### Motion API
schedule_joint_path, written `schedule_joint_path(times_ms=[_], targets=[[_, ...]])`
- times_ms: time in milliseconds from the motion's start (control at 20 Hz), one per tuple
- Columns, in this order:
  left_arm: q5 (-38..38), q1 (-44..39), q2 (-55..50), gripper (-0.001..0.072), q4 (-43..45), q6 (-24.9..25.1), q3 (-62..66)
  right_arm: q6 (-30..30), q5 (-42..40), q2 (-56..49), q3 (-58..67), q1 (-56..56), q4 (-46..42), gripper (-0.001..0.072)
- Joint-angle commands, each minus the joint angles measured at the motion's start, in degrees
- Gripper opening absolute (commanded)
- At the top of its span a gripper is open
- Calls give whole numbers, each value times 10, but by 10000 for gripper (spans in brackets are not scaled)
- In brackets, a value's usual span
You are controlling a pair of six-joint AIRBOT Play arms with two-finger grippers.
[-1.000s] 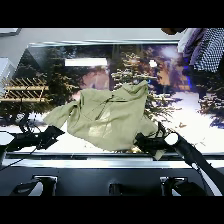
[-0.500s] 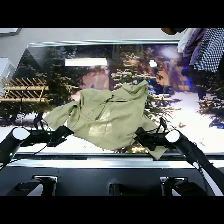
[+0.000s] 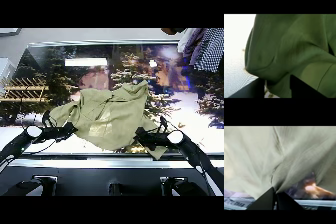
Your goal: Fold the clothes and pants, and hang the long-sleeved shirts on hangers.
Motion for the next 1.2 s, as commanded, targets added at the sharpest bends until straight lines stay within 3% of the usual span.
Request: schedule_joint_path(times_ms=[0, 50, 100, 350, 450, 550, 650, 800, 950, 1150], targets=[[31, -9, -11, 150, -14, 7, 2, 20, -4, 35, 1, 0, -13, 30], [28, -9, -11, 53, -13, 9, 2, 28, -3, 43, 1, 0, -21, 30], [21, -9, -11, 18, -14, 19, 2, 32, -3, 50, 1, 0, -26, 30], [-96, -8, 16, 16, -13, 78, 2, 71, 41, 116, 4, 0, -76, 30], [-186, -8, 69, 16, 0, 92, 2, 134, 130, 161, 28, 0, -159, 29], [-273, -8, 143, 16, 23, 92, 2, 250, 258, 207, 79, 0, -248, 29], [-374, -8, 225, 16, 32, 78, 3, 273, 357, 247, 150, 0, -291, 30], [-496, -9, 321, 15, 23, 12, 11, 323, 465, 259, 263, 0, -308, 31], [-447, -9, 355, 15, -37, -10, 16, 361, 445, 240, 306, 0, -331, 31], [-257, -9, 280, 15, -143, -9, 16, 368, 325, 130, 306, 0, -346, 32]])
